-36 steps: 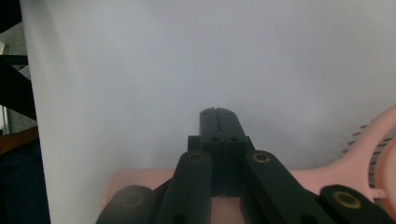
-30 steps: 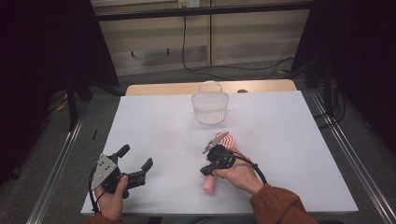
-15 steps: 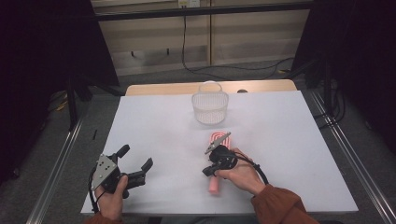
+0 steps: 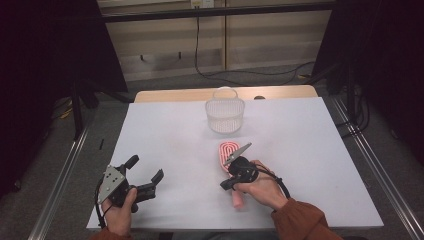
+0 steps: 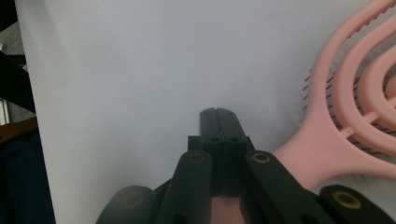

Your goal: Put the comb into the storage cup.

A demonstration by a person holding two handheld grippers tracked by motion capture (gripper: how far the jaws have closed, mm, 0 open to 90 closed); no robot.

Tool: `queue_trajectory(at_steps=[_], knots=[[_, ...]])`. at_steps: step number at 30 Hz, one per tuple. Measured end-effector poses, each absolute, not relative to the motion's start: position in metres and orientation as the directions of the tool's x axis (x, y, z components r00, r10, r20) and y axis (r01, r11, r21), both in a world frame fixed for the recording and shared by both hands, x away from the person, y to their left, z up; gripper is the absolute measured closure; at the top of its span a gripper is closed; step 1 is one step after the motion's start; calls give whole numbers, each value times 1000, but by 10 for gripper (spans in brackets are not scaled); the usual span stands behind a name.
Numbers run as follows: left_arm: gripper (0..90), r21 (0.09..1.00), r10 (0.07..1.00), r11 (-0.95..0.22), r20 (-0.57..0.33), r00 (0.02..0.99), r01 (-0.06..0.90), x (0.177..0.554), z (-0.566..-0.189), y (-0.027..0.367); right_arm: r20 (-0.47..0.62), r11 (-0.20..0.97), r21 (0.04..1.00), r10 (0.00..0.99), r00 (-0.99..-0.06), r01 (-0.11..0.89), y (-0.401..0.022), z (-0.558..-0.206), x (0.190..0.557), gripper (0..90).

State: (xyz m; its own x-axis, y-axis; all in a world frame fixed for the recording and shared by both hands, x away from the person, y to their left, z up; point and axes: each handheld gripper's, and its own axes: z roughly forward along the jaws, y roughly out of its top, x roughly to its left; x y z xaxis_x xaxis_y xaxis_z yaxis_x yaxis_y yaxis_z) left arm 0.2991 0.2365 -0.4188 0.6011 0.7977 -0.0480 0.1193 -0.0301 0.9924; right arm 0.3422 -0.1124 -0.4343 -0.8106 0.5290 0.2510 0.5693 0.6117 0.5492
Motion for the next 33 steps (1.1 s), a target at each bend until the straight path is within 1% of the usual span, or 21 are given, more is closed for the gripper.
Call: queue_trajectory(at_steps=[33], knots=[[32,993,798,-34,-42,601,115,299,-418,237,261,610,551,522,-812,569,-126,-428,326,900]])
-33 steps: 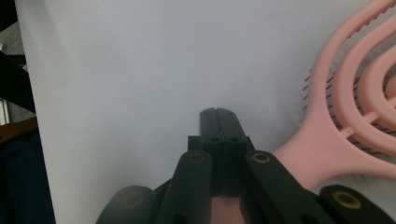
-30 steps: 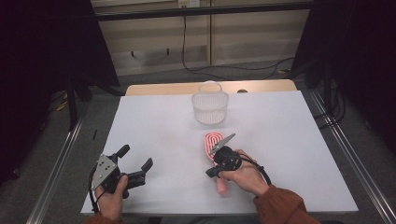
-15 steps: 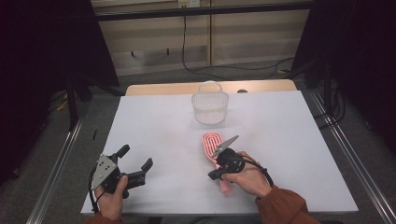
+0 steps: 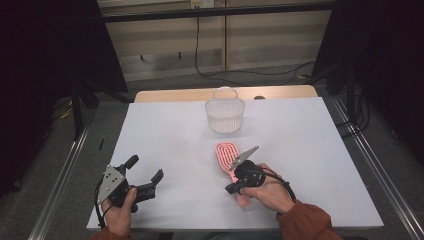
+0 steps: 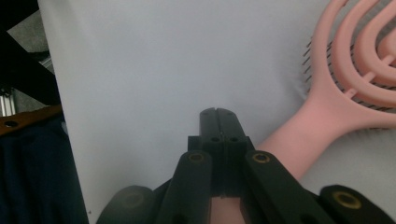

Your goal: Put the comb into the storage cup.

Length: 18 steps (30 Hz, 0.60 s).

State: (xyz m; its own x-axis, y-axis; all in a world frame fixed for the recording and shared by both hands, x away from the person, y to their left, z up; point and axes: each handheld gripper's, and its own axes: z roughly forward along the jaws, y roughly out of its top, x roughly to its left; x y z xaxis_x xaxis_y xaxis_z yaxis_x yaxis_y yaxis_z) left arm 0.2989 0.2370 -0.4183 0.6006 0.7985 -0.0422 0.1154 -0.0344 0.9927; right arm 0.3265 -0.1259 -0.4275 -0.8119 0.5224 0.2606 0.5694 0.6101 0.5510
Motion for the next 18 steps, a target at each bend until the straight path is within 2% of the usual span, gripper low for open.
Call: queue_trajectory(at_steps=[18], knots=[[31,992,797,-30,-48,602,119,299,-418,237,271,612,542,521,-809,575,-132,-428,316,900]])
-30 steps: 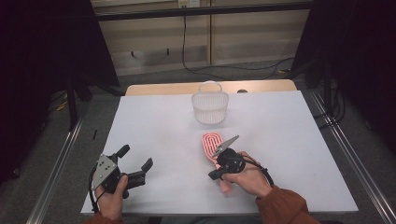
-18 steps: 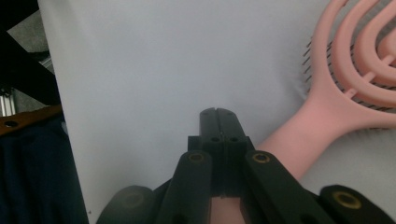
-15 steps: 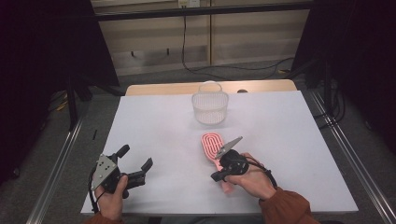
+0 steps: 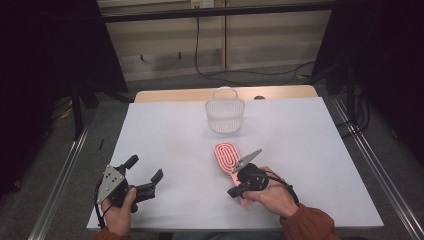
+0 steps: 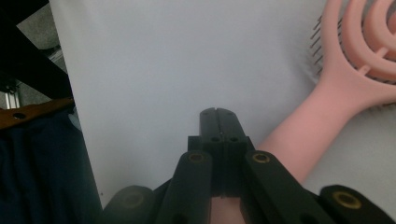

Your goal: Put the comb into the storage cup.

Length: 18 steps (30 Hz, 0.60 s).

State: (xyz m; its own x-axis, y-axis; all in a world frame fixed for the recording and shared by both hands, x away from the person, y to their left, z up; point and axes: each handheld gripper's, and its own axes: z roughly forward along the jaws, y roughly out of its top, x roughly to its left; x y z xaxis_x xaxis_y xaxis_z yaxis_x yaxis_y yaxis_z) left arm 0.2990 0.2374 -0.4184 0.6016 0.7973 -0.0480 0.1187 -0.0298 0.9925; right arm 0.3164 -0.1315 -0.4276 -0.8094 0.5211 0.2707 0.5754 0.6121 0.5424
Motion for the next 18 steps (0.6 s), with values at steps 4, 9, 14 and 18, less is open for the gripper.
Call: queue_trajectory(at_steps=[4,9,14,18], knots=[[31,992,798,-32,-47,601,120,299,-418,237,271,609,541,526,-806,580,-135,-428,314,900],[31,992,798,-31,-47,601,120,299,-419,237,269,608,540,530,-804,581,-139,-430,312,900],[31,992,798,-30,-49,600,121,299,-419,237,269,600,543,538,-799,587,-145,-428,310,900],[32,992,799,-30,-49,600,121,299,-419,237,265,595,544,546,-794,591,-149,-428,309,900]])
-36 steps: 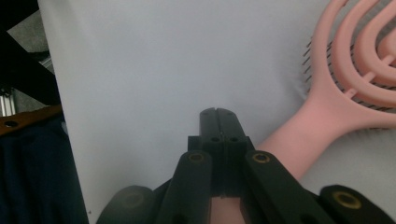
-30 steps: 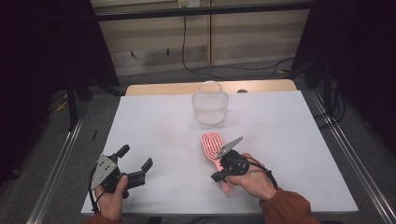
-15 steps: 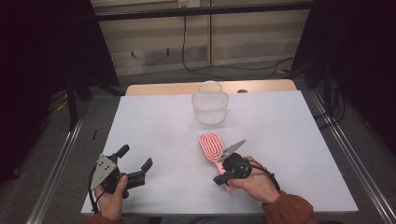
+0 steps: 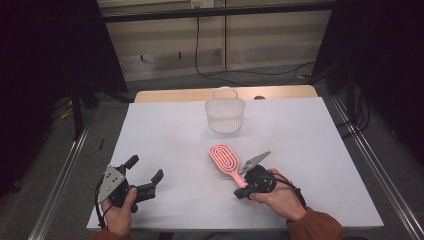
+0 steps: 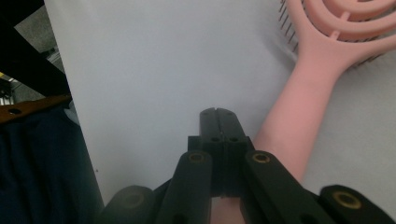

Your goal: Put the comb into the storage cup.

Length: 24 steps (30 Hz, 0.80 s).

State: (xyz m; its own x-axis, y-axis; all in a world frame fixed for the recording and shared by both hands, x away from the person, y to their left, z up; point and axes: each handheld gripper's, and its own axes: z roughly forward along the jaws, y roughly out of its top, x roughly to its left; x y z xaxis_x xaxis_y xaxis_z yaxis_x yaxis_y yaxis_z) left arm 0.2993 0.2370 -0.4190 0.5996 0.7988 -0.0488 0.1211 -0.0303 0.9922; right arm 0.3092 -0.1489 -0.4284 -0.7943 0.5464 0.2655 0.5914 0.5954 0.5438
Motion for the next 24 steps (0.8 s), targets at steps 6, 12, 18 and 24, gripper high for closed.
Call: queue_trajectory(at_steps=[6,12,18,24], knots=[[31,992,800,-32,-48,598,123,300,-419,237,264,588,547,555,-789,596,-153,-427,309,900],[31,992,800,-31,-50,598,124,300,-419,237,255,592,543,560,-788,596,-155,-428,310,900],[31,991,800,-27,-55,597,128,300,-419,238,249,585,549,568,-785,597,-157,-426,310,900],[32,992,800,-30,-51,598,125,300,-419,237,267,570,560,562,-783,601,-158,-427,311,900]])
